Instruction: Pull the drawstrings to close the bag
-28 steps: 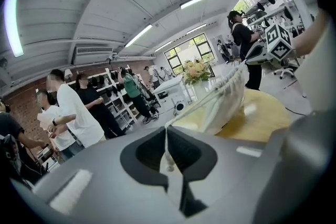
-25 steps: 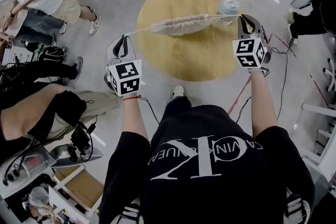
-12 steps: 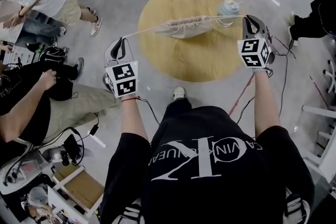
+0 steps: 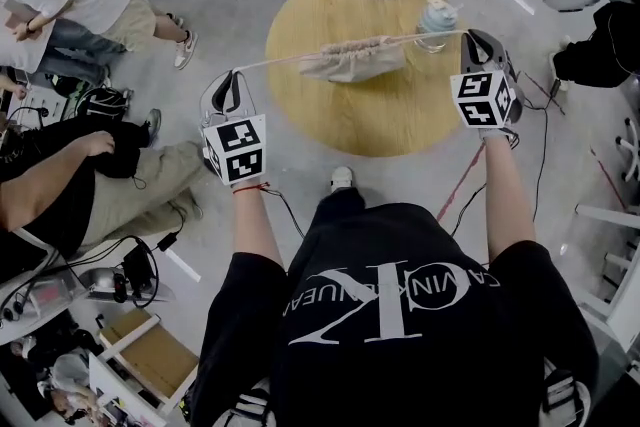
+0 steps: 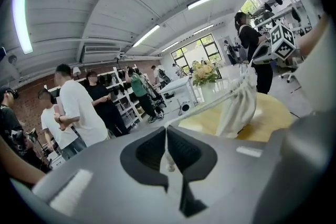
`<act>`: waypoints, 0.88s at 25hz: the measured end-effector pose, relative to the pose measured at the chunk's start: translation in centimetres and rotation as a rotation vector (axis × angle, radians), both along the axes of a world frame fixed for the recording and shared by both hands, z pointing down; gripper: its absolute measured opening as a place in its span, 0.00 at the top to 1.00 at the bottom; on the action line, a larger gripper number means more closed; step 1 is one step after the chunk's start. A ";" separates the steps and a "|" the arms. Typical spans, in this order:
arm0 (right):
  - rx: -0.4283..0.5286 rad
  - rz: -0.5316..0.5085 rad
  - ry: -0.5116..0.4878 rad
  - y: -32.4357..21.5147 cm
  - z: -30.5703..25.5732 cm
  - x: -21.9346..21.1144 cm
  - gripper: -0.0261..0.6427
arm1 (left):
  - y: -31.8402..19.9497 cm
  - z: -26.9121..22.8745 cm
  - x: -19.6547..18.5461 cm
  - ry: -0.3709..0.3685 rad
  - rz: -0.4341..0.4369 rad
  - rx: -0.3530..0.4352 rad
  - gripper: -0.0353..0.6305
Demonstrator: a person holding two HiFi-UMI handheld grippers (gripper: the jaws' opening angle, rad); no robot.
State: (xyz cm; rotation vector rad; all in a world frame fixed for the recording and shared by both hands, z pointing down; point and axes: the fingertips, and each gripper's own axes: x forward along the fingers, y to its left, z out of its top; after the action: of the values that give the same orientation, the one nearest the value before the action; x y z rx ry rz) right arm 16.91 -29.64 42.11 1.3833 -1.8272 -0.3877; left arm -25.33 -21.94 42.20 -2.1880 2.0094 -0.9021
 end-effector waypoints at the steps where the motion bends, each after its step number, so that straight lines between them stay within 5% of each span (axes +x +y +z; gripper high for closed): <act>1: 0.008 0.001 -0.004 -0.1 -0.4 -0.2 0.93 | -0.1 -0.5 0.0 0.005 -0.003 0.011 0.92; 22: 0.192 -0.089 -0.103 -2.2 -9.2 -4.4 0.93 | -4.2 -8.9 2.8 0.099 0.043 0.217 0.92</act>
State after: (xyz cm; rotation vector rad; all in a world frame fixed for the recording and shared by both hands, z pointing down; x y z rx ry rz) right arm 12.53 -31.82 32.91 1.4776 -1.9834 -0.5601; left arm -22.50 -26.19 33.32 -2.1842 1.9865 -0.5514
